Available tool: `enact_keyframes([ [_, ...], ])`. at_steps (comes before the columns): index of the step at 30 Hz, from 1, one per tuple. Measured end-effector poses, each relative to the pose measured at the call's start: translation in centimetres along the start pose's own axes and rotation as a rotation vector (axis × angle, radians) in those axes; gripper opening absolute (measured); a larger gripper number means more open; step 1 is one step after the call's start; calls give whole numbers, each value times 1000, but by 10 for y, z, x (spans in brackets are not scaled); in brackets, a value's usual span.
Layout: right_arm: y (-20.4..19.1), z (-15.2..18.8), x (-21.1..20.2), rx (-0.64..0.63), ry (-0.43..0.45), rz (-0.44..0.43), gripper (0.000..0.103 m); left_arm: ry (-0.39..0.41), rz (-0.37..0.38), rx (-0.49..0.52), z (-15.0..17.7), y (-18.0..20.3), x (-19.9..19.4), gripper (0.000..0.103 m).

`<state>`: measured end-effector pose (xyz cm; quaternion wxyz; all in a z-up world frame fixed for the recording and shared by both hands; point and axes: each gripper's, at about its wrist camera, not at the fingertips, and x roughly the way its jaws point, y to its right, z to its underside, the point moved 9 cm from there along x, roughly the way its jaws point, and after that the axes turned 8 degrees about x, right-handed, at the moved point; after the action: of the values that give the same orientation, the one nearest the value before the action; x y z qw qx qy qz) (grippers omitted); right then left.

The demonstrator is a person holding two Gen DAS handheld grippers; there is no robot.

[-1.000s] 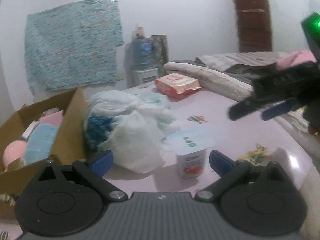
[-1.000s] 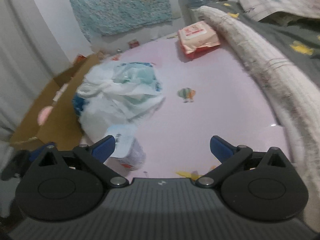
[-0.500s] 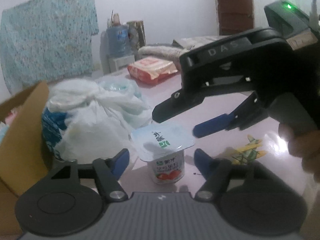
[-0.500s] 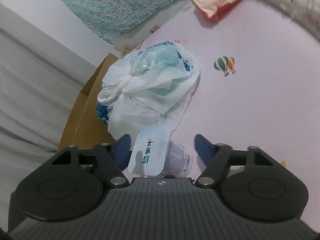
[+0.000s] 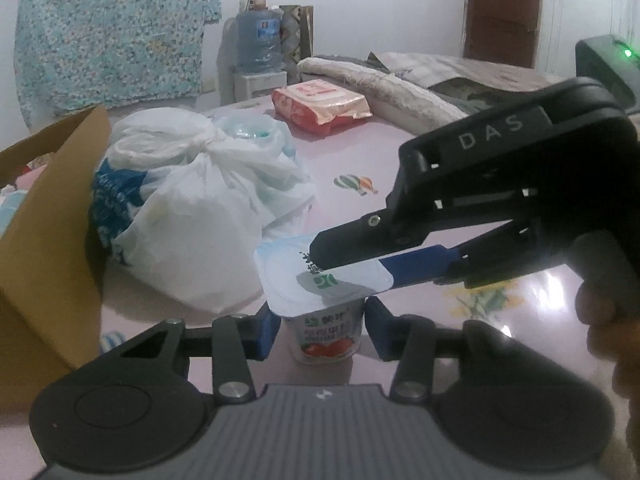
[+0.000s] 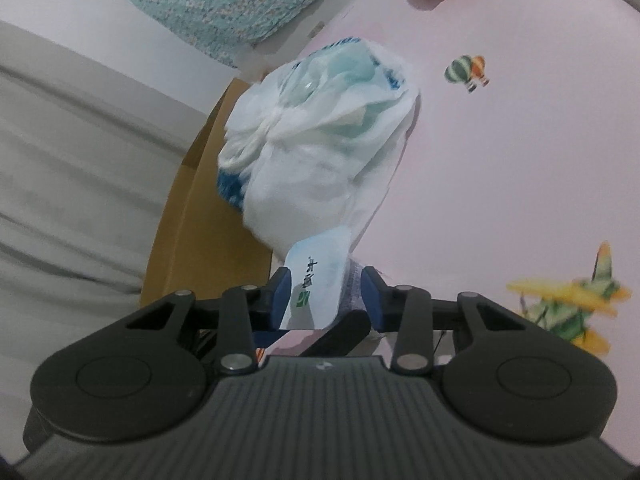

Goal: Organize soft objects
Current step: 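Grasp the yogurt cup body with the left tool beside the right tool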

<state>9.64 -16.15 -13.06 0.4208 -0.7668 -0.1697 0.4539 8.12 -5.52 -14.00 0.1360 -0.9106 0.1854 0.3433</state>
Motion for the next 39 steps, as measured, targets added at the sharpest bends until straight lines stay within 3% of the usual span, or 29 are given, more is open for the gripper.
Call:
enact_keyframes([
  [5, -1, 12, 0, -17, -15, 4, 39, -11, 4, -20, 6, -5, -8, 48],
  [12, 7, -3, 9, 3, 10, 20, 37, -6, -1, -15, 4, -2, -6, 48],
  [16, 5, 1, 14, -14, 2, 7, 34, -13, -2, -18, 5, -3, -5, 48],
  [39, 6, 2, 13, -7, -3, 12, 34, 10, -13, -26, 2, -4, 2, 50],
])
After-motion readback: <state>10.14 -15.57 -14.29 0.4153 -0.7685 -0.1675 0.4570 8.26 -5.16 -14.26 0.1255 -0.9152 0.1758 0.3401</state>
